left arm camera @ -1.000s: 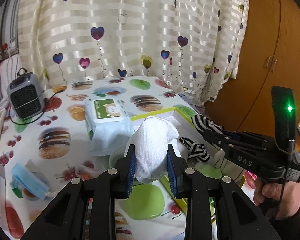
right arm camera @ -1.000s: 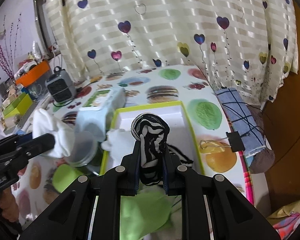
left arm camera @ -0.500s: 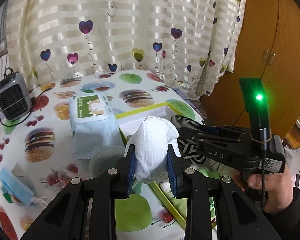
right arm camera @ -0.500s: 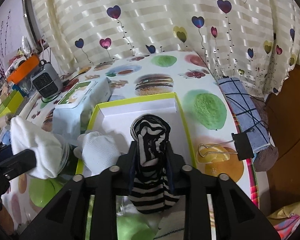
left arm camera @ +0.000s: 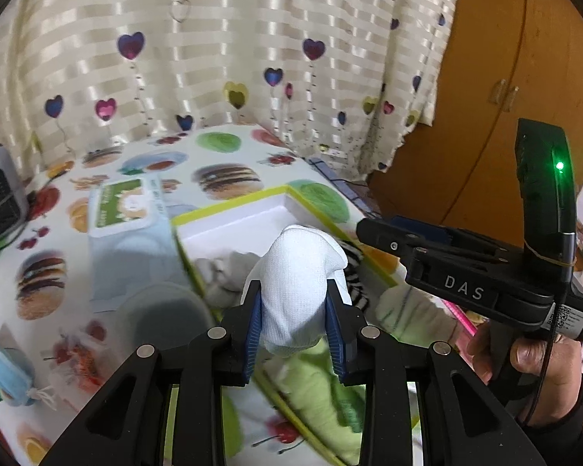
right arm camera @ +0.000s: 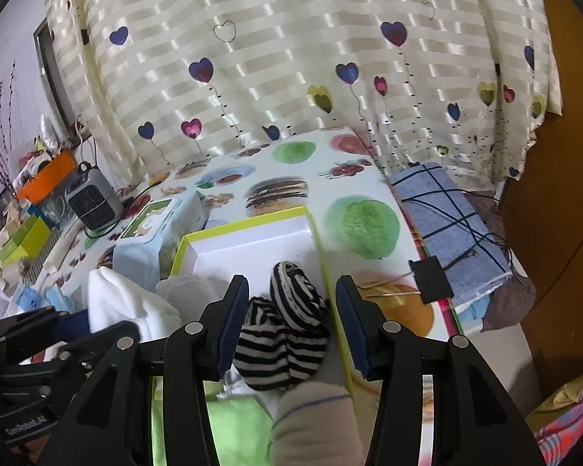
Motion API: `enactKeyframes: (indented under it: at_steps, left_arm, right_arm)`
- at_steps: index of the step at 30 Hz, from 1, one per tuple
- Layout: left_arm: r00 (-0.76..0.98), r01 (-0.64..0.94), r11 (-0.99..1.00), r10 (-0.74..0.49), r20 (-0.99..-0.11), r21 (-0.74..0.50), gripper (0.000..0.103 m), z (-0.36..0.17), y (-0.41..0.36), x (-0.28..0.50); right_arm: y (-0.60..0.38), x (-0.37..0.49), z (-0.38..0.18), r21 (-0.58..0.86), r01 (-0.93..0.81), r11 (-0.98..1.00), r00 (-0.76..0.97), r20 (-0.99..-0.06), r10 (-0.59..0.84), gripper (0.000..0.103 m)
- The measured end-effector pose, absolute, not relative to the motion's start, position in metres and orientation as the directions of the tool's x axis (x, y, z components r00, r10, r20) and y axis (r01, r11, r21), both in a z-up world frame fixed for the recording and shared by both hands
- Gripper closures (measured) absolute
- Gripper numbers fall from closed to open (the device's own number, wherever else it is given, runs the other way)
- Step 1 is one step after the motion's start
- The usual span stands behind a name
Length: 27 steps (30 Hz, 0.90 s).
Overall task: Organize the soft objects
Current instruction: 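Lower both items into the box and open both tools, then move both tools away from the box toward the mask and plastic bag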
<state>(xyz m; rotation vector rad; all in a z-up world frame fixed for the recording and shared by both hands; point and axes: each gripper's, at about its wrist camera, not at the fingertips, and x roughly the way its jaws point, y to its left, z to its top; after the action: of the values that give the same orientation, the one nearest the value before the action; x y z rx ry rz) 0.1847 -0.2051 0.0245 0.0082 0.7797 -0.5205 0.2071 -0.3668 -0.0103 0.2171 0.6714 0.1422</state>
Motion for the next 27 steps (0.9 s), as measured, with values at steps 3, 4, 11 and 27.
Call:
enactKeyframes:
  at_steps: [3, 4, 11, 27]
  left_arm:
    - [0.562, 0.467, 0.859, -0.471, -0.68, -0.209, 0.071, 0.016, -0.212, 0.189]
    - [0.553, 0.47, 0.855, -0.478, -0.683, -0.218, 0.07, 0.013, -0.213, 0.19]
    - [0.553, 0.478, 0.849, -0.491, -0.673, -0.227, 0.056, 0.015, -0.21, 0.185]
    - [0.614, 0.439, 0.873, -0.463, -0.64, -0.211, 0.054, 0.037, -0.18, 0.153]
  right_arm:
    - [-0.369, 0.204, -0.011, 0.246, -0.054, 0.968, 0.778, -0.597, 0.195, 0.055]
    - [-0.37, 0.203, -0.011, 0.248, -0.053, 0.967, 0.778, -0.597, 0.195, 0.055]
    - [-0.373, 0.195, -0.009, 0.251, -0.051, 0.967, 0.787, -0.586, 0.194, 0.055]
    - [-0.346, 0.161, 0.013, 0.205, -0.1, 0.974, 0.797, -0.569, 0.202, 0.055]
